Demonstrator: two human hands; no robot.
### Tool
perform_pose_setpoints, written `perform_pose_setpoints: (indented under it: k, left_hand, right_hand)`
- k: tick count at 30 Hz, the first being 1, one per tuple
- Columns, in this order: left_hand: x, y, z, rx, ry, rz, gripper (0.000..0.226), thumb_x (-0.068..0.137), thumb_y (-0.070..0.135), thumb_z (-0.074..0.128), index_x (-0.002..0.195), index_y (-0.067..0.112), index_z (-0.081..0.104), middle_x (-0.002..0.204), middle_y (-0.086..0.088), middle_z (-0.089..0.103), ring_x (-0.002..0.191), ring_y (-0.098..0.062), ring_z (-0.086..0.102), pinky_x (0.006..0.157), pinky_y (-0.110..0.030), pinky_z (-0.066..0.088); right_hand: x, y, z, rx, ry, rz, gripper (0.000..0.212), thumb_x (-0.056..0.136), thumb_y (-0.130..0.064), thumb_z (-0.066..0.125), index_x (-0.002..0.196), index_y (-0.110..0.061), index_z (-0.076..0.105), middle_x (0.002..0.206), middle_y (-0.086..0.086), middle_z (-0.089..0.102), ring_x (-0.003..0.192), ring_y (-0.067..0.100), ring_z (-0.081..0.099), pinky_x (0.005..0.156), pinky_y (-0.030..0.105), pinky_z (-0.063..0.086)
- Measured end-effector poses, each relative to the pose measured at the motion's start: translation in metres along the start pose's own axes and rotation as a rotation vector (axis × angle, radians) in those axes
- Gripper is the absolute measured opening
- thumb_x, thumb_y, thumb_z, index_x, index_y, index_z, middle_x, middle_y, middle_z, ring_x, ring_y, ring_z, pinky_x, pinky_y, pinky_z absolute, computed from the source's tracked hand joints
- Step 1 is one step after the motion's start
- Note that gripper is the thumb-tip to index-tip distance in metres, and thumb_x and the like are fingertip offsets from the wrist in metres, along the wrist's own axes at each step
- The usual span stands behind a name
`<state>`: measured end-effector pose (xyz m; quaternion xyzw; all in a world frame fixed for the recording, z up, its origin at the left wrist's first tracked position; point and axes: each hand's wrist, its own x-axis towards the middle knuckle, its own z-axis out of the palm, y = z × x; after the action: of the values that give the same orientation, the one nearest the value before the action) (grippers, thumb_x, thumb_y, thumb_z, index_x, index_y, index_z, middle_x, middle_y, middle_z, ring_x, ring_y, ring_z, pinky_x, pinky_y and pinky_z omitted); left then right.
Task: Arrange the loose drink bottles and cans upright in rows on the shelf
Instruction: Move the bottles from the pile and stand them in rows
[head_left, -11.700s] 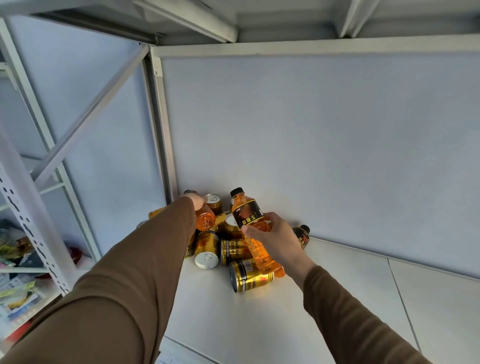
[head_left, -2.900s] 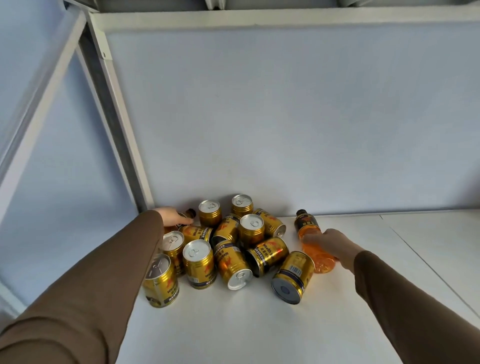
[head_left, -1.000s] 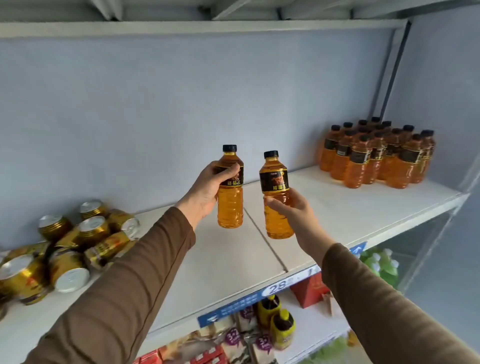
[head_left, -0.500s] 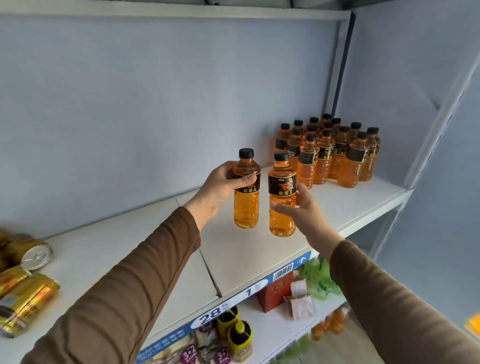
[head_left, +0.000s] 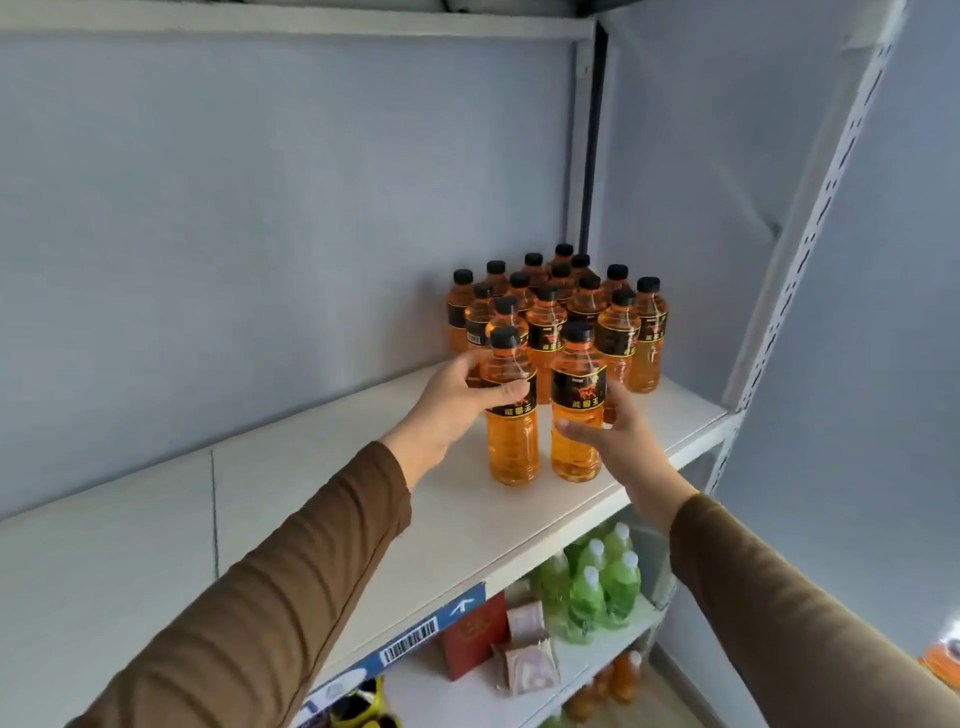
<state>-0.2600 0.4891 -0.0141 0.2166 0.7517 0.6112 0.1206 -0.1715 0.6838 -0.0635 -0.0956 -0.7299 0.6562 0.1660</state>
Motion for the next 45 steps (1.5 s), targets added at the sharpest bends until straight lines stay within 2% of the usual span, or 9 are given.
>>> perform_pose_setpoints:
  k: [5,8,11,16,19,28,33,38,45]
  left_hand:
    - [0.034,0.000,0.040,0.031,0.078,-0.018,0.062,0.069,0.041,0.087,0.124,0.029,0.063,0.120,0.012,0.070,0.113,-0.008,0.062,0.095,-0.030,0.050]
    - [0.049,0.001,0.053,0.075,0.106,-0.022,0.057,0.070,0.041,0.088,0.121,0.032,0.063,0.117,0.015,0.070,0.111,-0.005,0.063,0.090,-0.027,0.050]
    - [0.060,-0.001,0.059,0.122,0.132,-0.023,0.053,0.071,0.040,0.087,0.118,0.033,0.063,0.115,0.016,0.070,0.109,-0.004,0.064,0.093,-0.030,0.052]
    - [0.072,-0.009,0.061,0.216,0.151,0.002,0.053,0.071,0.042,0.087,0.118,0.035,0.062,0.115,0.017,0.068,0.111,-0.007,0.062,0.094,-0.034,0.053]
    - [0.074,-0.011,0.062,0.242,0.166,0.006,0.058,0.072,0.046,0.086,0.122,0.035,0.060,0.119,0.016,0.067,0.113,-0.009,0.061,0.097,-0.039,0.053]
    - [0.075,-0.005,0.060,0.323,0.225,-0.030,0.061,0.075,0.044,0.084,0.128,0.032,0.057,0.127,0.010,0.065,0.118,-0.014,0.059,0.098,-0.038,0.051]
    - [0.075,-0.006,0.061,0.328,0.245,-0.034,0.061,0.074,0.039,0.085,0.127,0.034,0.055,0.126,0.011,0.064,0.118,-0.014,0.059,0.089,-0.028,0.048]
    - [0.074,-0.003,0.061,0.335,0.259,-0.001,0.080,0.074,0.041,0.085,0.140,0.043,0.041,0.140,0.014,0.055,0.126,-0.011,0.050,0.104,-0.042,0.046]
    - [0.076,-0.003,0.066,0.406,0.279,0.027,0.083,0.076,0.042,0.083,0.145,0.042,0.036,0.143,0.011,0.054,0.132,-0.019,0.051,0.104,-0.052,0.048]
  right_hand:
    - [0.046,0.009,-0.040,-0.020,-0.020,-0.008,0.054,0.079,-0.017,0.081,0.116,-0.043,0.053,0.104,-0.023,0.066,0.092,-0.010,0.062,0.066,0.009,0.044]
    - [0.073,0.016,-0.046,-0.032,-0.027,0.001,0.053,0.078,-0.015,0.081,0.113,-0.042,0.052,0.105,-0.022,0.063,0.097,-0.003,0.060,0.075,0.017,0.045]
    - [0.093,0.023,-0.043,-0.054,-0.034,-0.005,0.058,0.078,-0.015,0.081,0.124,-0.034,0.050,0.109,-0.020,0.061,0.104,0.007,0.057,0.081,0.026,0.045]
    - [0.108,0.032,-0.036,-0.119,-0.032,-0.021,0.059,0.080,-0.018,0.080,0.127,-0.034,0.048,0.103,-0.027,0.056,0.102,0.004,0.054,0.076,0.018,0.045]
    - [0.114,0.035,-0.032,-0.146,-0.017,-0.029,0.056,0.081,-0.015,0.078,0.127,-0.030,0.049,0.100,-0.029,0.054,0.104,0.005,0.053,0.083,0.025,0.046]
    - [0.119,0.042,-0.031,-0.158,-0.080,-0.045,0.060,0.084,-0.020,0.076,0.137,-0.022,0.048,0.132,-0.006,0.059,0.125,0.018,0.054,0.105,0.043,0.046]
    - [0.119,0.048,-0.037,-0.248,-0.071,-0.121,0.059,0.082,-0.031,0.078,0.135,-0.024,0.053,0.128,-0.008,0.063,0.119,0.015,0.058,0.094,0.028,0.047]
    - [0.121,0.052,-0.035,-0.233,-0.034,-0.105,0.066,0.079,-0.032,0.081,0.137,-0.024,0.050,0.128,-0.008,0.062,0.110,0.004,0.053,0.088,0.023,0.044]
    - [0.123,0.054,-0.032,-0.277,0.010,-0.142,0.061,0.081,-0.035,0.079,0.135,-0.026,0.053,0.127,-0.009,0.063,0.111,0.006,0.056,0.083,0.021,0.043]
